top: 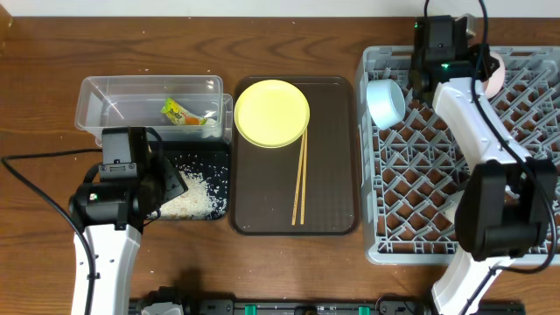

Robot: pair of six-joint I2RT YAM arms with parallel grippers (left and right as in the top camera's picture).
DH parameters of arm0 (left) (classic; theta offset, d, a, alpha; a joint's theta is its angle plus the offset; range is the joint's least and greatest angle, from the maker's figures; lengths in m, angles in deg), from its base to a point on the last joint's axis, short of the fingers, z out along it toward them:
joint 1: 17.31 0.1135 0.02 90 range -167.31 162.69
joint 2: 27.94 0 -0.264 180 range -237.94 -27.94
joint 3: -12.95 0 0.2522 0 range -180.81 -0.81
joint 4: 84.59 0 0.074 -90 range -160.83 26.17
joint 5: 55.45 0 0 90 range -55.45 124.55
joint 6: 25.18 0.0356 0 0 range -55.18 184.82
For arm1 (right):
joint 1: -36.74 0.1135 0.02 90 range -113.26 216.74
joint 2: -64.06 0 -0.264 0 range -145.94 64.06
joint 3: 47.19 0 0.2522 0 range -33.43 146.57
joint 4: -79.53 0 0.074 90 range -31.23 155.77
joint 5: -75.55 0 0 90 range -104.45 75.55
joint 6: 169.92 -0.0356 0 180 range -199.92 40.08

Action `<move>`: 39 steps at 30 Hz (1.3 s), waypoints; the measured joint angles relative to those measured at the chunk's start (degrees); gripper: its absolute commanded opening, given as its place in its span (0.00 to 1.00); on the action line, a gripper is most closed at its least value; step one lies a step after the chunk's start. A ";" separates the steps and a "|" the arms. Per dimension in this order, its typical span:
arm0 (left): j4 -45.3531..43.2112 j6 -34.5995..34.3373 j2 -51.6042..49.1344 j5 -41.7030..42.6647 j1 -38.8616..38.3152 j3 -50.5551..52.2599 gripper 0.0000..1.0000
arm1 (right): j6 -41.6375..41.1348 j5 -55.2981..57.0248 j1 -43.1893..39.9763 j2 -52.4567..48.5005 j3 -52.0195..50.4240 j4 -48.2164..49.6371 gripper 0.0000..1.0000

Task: Sort waste into correct bins and load items into the dishwasher rack
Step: 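Carry the white bowl into the rack and release it, then move the right gripper to the yellow plate edge and grasp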

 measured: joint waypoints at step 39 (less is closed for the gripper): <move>0.44 0.00 0.00 0.00 0.00 0.00 0.60 | -24.00 -62.31 11.02 17.99 0.04 -8.55 0.77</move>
